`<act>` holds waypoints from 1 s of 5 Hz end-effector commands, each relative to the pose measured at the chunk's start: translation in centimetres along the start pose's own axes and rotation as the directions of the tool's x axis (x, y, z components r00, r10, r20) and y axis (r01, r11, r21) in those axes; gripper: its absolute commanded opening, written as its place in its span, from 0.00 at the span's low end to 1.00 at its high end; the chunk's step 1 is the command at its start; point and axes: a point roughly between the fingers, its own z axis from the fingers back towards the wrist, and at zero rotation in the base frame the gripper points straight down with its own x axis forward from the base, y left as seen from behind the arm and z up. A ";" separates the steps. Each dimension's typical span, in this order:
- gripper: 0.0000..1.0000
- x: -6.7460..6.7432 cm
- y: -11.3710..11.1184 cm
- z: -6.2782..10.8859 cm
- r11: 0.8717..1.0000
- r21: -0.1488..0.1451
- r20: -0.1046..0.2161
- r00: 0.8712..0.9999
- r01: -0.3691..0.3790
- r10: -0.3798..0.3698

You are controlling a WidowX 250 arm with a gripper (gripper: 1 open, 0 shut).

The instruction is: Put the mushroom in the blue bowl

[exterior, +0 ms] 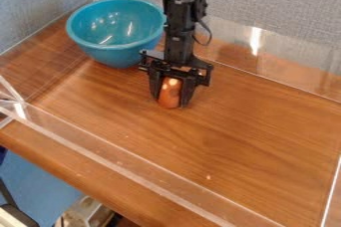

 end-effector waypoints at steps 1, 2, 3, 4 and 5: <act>0.00 0.8 1.2 1.0 1.000 -0.005 0.038 0.999 0.002 -0.002; 0.00 0.9 2.3 1.2 1.000 -0.005 0.045 0.999 -0.012 0.012; 0.00 0.9 2.2 1.4 0.999 -0.005 0.055 0.998 -0.039 0.039; 0.00 0.9 2.0 1.8 0.998 -0.004 0.071 0.995 -0.068 0.068; 0.00 0.5 1.7 2.9 1.000 -0.001 0.088 0.996 0.016 -0.016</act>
